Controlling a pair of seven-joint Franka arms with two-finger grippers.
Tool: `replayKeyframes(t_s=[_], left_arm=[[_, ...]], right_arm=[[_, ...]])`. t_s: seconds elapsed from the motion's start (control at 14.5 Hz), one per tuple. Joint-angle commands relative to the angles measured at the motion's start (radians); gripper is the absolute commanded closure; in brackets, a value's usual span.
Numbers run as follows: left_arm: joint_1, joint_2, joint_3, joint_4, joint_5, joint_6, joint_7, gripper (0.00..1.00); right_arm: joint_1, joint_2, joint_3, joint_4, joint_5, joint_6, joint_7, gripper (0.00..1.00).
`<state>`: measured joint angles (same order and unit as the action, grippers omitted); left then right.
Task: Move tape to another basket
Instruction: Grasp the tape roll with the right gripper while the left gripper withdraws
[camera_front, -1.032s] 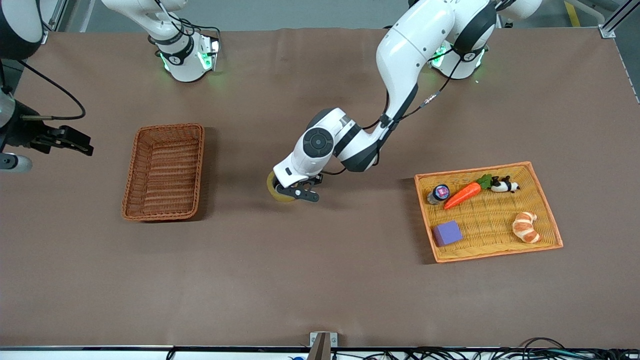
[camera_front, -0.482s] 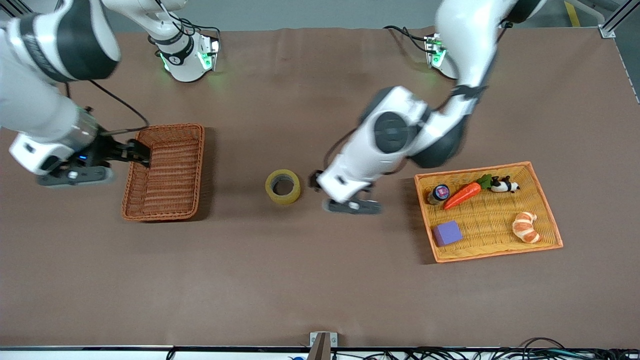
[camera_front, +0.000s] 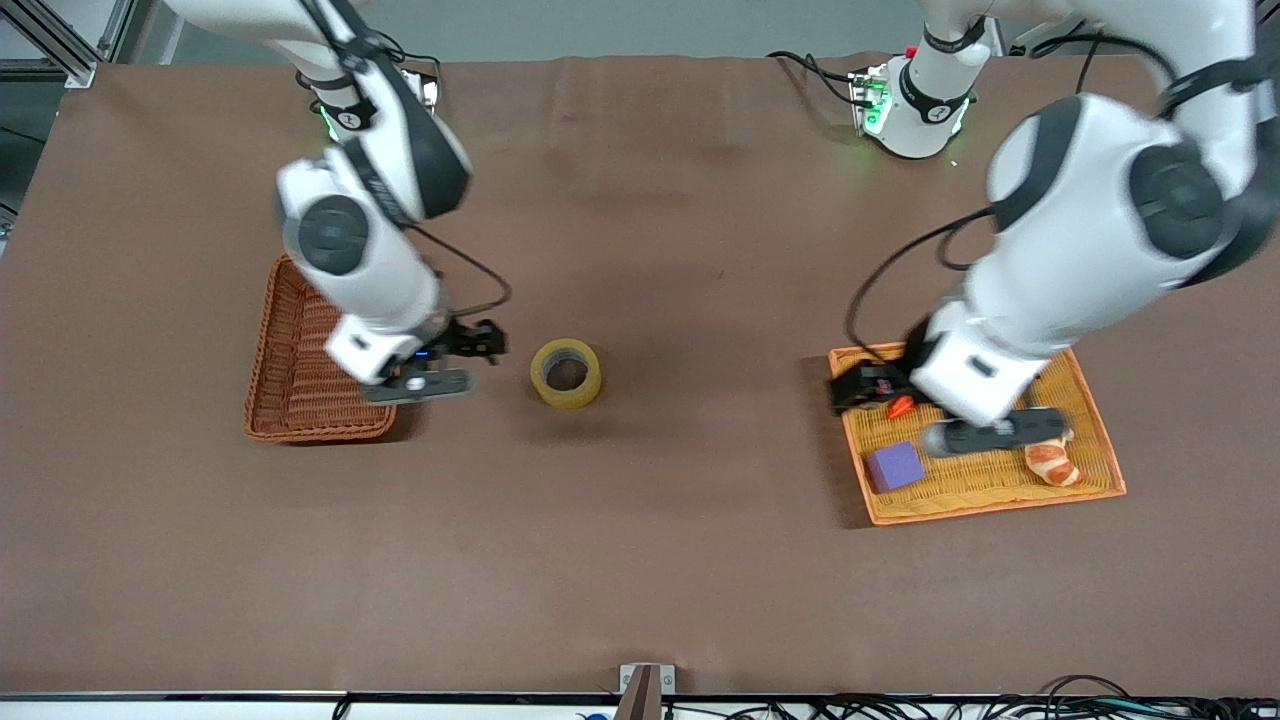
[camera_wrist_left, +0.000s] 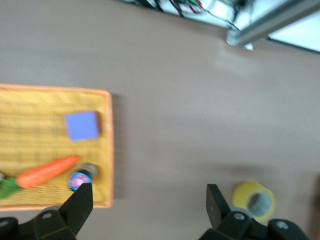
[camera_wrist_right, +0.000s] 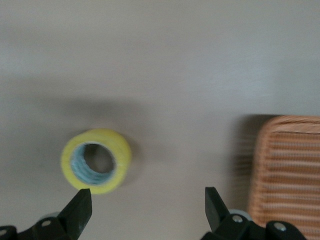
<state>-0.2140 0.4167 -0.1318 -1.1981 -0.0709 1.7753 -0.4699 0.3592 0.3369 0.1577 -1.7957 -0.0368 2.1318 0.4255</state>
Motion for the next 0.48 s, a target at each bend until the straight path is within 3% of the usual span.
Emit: replayKeyframes(t_s=[0.0,0.14,0.41], left_arm=[[0.089,-0.064,-0.008,-0.070,0.042,-0.005,0.121,0.00],[0.151,-0.078,-0.008,-0.071,0.054,-0.005,0.203,0.00],[0.242,-0.177,-0.015,-0.162,0.065,-0.002,0.290,0.00]], right_arm=[[0.053,0.057,-0.007,-0.085,-0.064,0.155,0.109,0.00],[0.084,0.138,-0.007,-0.091,-0.078,0.242,0.127,0.00],[0.096,0.159,-0.007,-0.168,-0.098,0.377,0.127,0.00]])
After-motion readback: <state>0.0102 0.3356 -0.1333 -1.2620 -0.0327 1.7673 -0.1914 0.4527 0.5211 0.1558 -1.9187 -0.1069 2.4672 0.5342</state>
